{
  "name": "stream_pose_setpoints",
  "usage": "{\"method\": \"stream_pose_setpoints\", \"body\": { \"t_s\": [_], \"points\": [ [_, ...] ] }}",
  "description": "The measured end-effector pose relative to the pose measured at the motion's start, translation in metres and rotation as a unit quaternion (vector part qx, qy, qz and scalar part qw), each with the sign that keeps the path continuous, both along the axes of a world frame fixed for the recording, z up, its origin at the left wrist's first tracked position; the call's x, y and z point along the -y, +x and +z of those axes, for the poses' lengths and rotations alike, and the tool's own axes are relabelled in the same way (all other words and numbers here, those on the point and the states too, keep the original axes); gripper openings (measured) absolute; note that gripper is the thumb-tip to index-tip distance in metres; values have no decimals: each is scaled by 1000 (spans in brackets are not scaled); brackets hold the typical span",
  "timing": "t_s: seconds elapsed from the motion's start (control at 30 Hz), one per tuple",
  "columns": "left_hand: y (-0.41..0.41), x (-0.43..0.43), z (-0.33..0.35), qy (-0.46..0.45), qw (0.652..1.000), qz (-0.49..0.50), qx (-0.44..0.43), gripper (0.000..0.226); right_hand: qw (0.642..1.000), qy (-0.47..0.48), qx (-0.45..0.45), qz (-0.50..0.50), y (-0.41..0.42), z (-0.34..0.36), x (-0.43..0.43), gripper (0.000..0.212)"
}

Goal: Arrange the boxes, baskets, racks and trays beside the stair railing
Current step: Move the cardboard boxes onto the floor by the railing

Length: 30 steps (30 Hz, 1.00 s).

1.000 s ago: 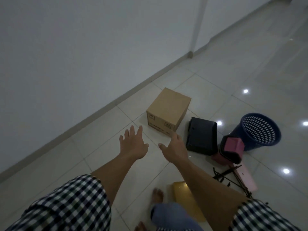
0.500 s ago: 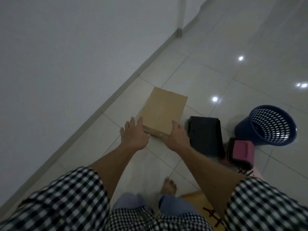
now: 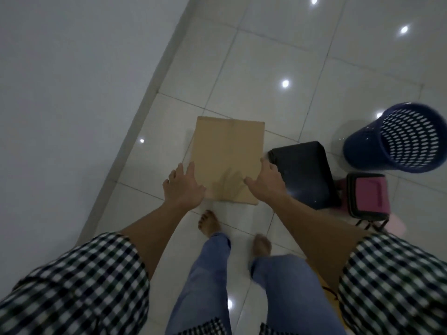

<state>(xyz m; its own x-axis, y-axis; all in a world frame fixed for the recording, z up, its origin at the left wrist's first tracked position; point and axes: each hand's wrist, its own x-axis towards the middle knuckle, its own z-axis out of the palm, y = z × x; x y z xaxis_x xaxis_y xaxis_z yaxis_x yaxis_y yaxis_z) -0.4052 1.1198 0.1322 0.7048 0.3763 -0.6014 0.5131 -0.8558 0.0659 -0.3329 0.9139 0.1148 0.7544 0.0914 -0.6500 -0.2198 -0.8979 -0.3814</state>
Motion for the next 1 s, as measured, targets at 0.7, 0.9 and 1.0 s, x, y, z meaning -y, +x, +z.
{"method": "stream_pose_setpoints", "body": {
  "t_s": [0.7, 0.9, 1.0],
  "points": [
    [75, -46, -260, -109, 948, 288, -77, 96, 978, -21, -154, -136, 76, -246, 6, 96],
    [75, -45, -266, -175, 908, 379, -43, 92, 967, 21, -172, -184, 70, -251, 2, 88],
    [76, -46, -261, -202, 890, 407, -22, 85, 961, 42, -164, -220, 70, -250, 4, 87]
  ]
}}
